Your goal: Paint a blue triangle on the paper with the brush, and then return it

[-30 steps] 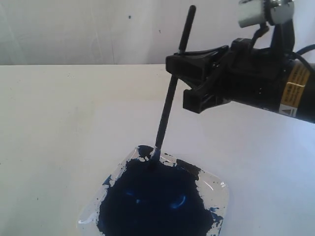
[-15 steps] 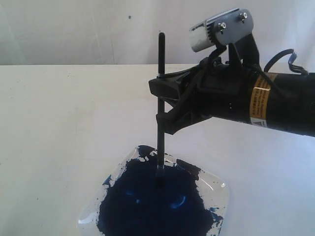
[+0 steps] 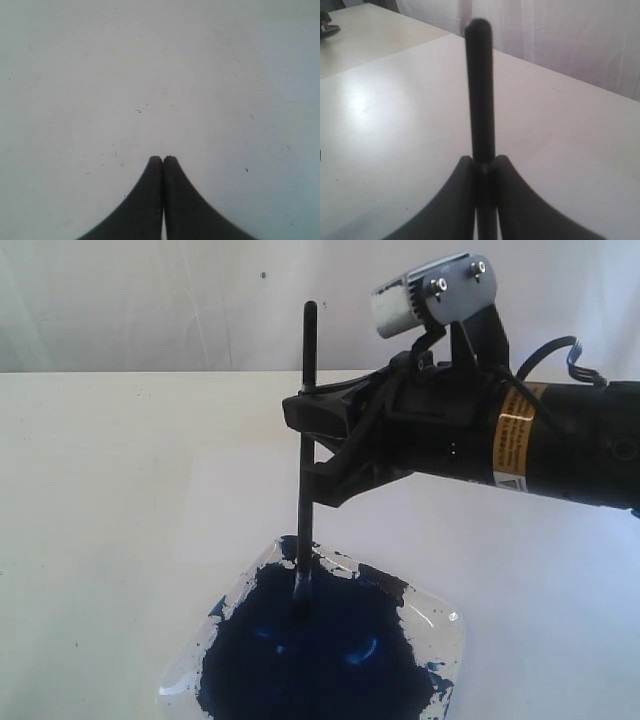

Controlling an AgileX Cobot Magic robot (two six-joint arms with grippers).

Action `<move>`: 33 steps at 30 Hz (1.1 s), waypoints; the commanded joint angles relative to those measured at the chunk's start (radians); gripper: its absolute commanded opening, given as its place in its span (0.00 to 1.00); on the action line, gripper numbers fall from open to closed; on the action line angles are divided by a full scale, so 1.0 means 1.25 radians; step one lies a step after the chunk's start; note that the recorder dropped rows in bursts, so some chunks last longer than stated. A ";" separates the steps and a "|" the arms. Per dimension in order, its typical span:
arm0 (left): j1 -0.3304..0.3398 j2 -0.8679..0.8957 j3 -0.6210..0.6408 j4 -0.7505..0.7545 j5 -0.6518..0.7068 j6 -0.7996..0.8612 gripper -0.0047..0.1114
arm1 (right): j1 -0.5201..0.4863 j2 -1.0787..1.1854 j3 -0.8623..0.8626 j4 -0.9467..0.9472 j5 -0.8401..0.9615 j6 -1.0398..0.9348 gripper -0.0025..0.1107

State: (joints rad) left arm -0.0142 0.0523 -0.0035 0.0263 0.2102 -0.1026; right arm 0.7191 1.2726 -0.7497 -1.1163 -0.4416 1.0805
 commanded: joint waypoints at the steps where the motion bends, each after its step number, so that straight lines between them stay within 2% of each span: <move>1: 0.002 0.006 0.003 -0.002 0.000 -0.002 0.04 | 0.002 -0.003 -0.014 0.007 -0.007 0.004 0.02; 22: 0.002 0.006 0.003 -0.002 0.000 -0.002 0.04 | 0.002 -0.003 -0.014 0.004 -0.004 -0.001 0.02; 28: 0.002 0.006 0.003 -0.002 0.000 -0.002 0.04 | 0.002 -0.003 -0.014 -0.001 0.033 -0.003 0.02; 33: 0.002 0.006 0.003 -0.002 0.000 -0.002 0.04 | 0.002 -0.003 -0.014 -0.001 0.123 -0.003 0.02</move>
State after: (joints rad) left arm -0.0142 0.0523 -0.0035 0.0263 0.2102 -0.1026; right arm 0.7191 1.2726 -0.7591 -1.1166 -0.3476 1.0805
